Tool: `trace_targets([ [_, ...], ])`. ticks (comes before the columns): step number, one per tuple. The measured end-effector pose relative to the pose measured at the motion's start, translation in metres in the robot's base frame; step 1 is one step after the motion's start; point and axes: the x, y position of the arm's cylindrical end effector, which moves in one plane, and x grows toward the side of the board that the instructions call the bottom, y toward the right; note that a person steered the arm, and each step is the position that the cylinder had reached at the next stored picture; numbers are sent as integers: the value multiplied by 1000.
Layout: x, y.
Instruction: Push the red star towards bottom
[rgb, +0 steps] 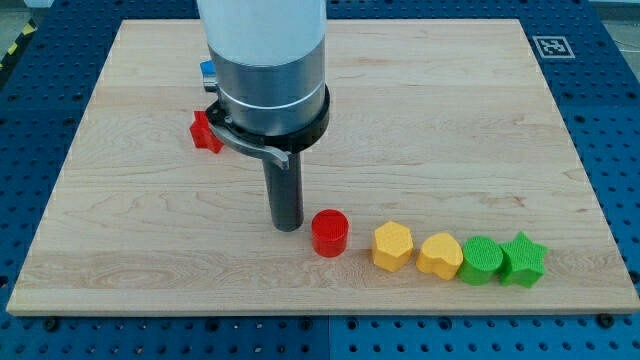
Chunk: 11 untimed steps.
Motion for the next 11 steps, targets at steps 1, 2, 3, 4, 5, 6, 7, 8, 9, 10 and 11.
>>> trace_targets([
  [1, 8, 21],
  [2, 12, 31],
  [3, 11, 27],
  [4, 10, -31],
  [5, 1, -111],
  [6, -47, -179],
  [7, -108, -214],
  [8, -165, -202],
  [9, -188, -151],
  [10, -147, -107],
  [11, -70, -97],
])
